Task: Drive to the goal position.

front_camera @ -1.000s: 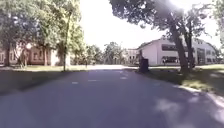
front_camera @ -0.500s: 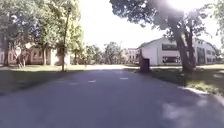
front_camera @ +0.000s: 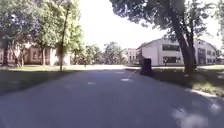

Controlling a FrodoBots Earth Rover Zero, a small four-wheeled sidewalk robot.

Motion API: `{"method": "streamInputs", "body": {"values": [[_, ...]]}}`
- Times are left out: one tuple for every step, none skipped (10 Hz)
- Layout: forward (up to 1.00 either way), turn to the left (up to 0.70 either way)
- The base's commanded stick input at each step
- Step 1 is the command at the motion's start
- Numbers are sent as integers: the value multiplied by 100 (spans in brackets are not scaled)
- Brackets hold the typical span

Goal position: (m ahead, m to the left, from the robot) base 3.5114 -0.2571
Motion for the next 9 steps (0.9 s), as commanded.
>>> {"method": "streamInputs", "body": {"values": [[45, 0], [45, 0], [45, 0], [45, 0], [45, 0], [45, 0], [45, 0], [45, 0], [45, 0]]}}
